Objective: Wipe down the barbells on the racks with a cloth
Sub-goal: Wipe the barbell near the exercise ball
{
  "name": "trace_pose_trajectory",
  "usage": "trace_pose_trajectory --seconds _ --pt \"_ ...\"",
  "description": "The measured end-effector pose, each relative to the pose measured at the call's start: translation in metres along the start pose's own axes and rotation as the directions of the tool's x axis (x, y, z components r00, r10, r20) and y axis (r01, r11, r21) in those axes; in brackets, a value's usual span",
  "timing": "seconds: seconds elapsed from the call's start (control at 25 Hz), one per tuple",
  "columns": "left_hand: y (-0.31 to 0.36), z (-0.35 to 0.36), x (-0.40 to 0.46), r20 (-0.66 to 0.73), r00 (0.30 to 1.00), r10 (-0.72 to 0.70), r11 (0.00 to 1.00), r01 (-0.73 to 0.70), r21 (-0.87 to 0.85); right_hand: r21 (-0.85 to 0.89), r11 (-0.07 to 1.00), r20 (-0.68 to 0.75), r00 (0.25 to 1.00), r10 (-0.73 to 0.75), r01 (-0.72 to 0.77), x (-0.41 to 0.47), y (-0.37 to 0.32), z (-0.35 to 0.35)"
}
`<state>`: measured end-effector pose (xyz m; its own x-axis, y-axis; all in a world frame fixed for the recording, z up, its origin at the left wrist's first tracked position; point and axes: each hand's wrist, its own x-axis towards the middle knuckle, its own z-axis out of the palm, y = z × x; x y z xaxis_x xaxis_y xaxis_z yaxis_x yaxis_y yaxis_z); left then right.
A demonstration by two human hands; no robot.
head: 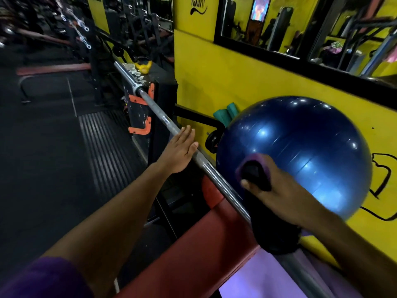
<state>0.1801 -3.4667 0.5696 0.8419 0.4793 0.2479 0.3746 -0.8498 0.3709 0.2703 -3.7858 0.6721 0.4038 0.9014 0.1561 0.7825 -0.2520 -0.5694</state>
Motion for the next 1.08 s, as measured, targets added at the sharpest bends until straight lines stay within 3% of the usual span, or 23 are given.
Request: trace_pose_trajectory --seconds 0.08,0.12,0.2,0.28,0.48,0.76,0.88,1.08 --pt "-0.012 -0.009 0.010 0.024 0.991 -0.134 0.991 0.134 0.009 -0.244 0.966 0.145 0.988 -0.057 0.091 0.010 -0.013 0.036" --pt "-0.015 -0.011 0.013 0.056 0.984 -0.169 0.985 0.170 -0.025 -0.404 0.913 0.242 0.969 0.042 0.061 0.012 -0.015 0.052" --pt "-0.012 -0.009 0.015 0.052 0.985 -0.166 0.980 0.171 -0.100 -0.577 0.817 0.275 0.938 0.210 -0.014 0.024 -0.014 0.070" --pt "-0.012 -0.003 0.016 0.005 0.988 -0.156 0.980 0.156 -0.120 -0.584 0.811 0.205 0.961 0.184 -0.031 0.047 -0.019 0.078" --pt "-0.023 -0.007 0.015 0.103 0.986 -0.132 0.968 0.150 -0.202 -0.579 0.815 0.152 0.977 0.151 -0.036 0.120 -0.036 0.104" --pt "-0.019 -0.006 0.014 0.062 0.992 -0.112 0.969 0.123 -0.217 -0.592 0.801 0.152 0.963 0.222 -0.091 0.023 -0.023 0.072" --pt "-0.019 -0.002 0.014 0.049 0.993 -0.107 0.950 0.117 -0.291 -0.639 0.767 0.134 0.975 0.178 -0.052 0.044 -0.026 0.080" --pt "-0.018 -0.003 0.016 0.012 0.994 -0.109 0.969 0.109 -0.222 -0.636 0.771 0.121 0.981 0.151 -0.041 0.111 -0.037 0.105"
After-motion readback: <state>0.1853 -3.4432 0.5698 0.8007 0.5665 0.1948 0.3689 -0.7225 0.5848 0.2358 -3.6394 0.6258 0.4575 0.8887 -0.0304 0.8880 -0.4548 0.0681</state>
